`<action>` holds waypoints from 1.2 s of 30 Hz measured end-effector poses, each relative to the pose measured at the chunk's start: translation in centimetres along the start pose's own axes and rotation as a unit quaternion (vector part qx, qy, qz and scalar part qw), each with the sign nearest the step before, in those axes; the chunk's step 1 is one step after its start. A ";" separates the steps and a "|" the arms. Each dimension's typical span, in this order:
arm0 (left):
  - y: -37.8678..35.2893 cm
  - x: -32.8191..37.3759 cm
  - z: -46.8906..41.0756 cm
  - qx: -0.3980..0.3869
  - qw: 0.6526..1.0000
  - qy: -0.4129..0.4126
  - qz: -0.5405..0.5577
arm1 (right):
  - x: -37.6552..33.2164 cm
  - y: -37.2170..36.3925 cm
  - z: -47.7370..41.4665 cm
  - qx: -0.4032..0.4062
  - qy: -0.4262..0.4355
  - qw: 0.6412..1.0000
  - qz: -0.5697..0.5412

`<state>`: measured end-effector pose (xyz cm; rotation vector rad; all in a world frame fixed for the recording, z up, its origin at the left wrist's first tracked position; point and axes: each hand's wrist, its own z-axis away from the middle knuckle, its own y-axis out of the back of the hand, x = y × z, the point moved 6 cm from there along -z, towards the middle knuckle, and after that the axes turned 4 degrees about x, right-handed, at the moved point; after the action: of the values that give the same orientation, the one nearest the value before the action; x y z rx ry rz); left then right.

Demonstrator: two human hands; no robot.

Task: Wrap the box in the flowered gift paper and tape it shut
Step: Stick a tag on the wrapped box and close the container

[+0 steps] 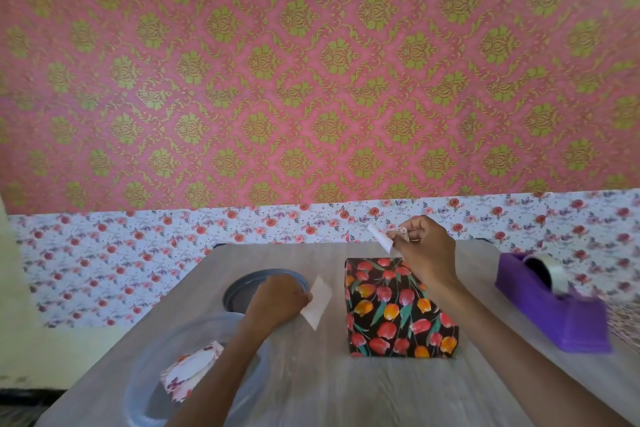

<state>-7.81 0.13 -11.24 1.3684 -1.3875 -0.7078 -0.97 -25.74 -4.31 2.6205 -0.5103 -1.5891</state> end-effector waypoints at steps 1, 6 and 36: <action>-0.2 -0.2 -0.1 -0.001 1.000 0.014 -0.007 | 0.4 -0.2 -0.1 -0.010 -0.014 1.000 -0.002; -1.2 -0.3 -0.2 -0.008 0.996 0.062 -0.070 | 1.7 -0.6 0.3 -0.039 -0.060 0.997 0.016; 1.2 10.6 -2.0 0.000 0.917 0.036 0.397 | 3.9 0.9 -1.1 -0.040 -0.035 0.996 0.072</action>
<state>-4.64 -9.25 -6.80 0.7001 -1.7024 -0.1080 1.39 -27.85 -6.99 2.4187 -0.6101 -1.6270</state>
